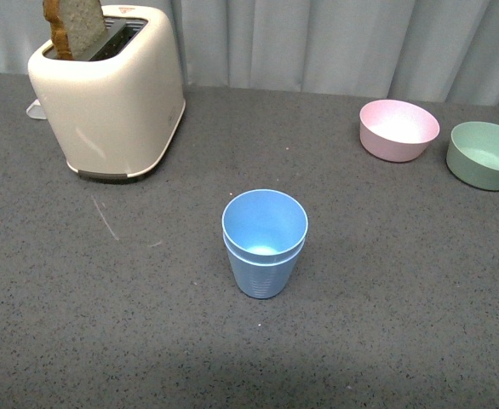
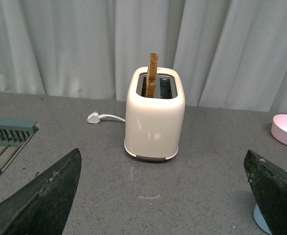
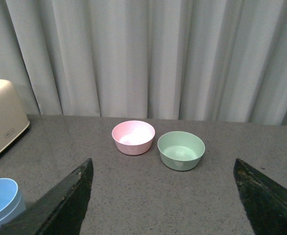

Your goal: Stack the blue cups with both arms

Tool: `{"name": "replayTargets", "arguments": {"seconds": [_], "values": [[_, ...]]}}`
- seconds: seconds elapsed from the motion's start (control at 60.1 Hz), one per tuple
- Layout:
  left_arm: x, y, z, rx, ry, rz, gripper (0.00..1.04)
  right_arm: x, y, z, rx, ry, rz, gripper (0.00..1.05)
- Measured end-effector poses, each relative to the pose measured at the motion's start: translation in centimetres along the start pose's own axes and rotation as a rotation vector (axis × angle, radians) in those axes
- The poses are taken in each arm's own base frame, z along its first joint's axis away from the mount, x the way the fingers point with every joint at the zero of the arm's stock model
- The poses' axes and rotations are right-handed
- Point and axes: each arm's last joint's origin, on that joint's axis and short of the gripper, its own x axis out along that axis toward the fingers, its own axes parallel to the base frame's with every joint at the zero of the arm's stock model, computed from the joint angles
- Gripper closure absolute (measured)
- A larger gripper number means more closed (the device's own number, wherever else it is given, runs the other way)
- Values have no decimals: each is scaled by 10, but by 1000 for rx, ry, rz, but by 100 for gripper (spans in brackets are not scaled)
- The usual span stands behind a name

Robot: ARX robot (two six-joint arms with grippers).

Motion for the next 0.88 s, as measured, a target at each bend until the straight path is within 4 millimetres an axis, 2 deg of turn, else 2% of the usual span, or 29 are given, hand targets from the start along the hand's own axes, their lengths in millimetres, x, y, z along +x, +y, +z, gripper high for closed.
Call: {"name": "replayTargets", "arguments": {"seconds": [0.033,0.1,0.882], "values": [[0,0,0,0,0,0,7,0,0,0,1,0,0,8],[0,0,0,0,0,0,7,0,0,0,0,0,0,10],[0,0,0,0,0,0,7,0,0,0,0,0,0,10]]}}
